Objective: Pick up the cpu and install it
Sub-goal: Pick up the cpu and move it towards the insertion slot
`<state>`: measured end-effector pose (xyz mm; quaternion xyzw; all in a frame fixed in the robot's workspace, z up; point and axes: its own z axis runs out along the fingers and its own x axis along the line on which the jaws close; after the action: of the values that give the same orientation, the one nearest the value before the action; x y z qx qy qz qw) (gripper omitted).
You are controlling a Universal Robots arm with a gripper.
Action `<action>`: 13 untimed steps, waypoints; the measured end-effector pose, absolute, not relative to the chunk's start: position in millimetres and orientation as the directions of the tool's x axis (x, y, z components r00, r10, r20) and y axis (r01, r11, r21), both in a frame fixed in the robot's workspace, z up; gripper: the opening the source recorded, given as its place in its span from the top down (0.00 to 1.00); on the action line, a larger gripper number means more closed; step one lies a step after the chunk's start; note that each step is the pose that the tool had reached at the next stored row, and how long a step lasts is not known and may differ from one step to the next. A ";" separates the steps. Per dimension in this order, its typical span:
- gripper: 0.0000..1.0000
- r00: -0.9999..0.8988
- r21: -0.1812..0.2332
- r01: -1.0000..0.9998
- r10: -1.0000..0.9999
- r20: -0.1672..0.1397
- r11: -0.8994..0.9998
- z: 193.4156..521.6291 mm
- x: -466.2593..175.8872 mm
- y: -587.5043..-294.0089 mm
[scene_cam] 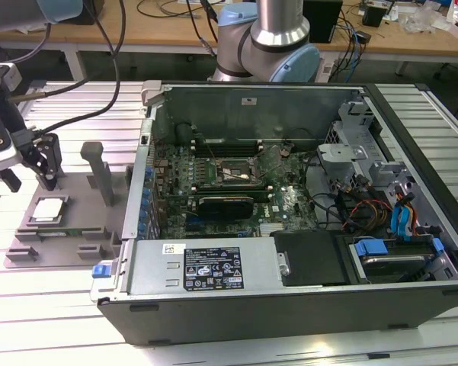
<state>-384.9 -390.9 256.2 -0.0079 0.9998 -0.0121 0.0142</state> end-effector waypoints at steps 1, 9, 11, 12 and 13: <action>0.38 -0.999 -0.024 -0.015 -0.016 -0.028 1.000 255.8 -384.9 -390.9; 0.38 -0.999 -0.024 -0.015 -0.016 -0.028 1.000 245.9 -384.9 -390.9; 0.38 -0.999 -0.024 -0.015 -0.016 -0.028 1.000 245.0 -384.9 -390.9; 0.38 -0.999 -0.024 -0.015 -0.016 -0.028 1.000 244.3 -384.9 -390.9; 0.38 -0.999 -0.024 -0.015 -0.016 -0.028 1.000 244.0 -384.9 -390.9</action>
<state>-384.9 -390.9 244.0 -0.0078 0.9998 -0.0121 0.0142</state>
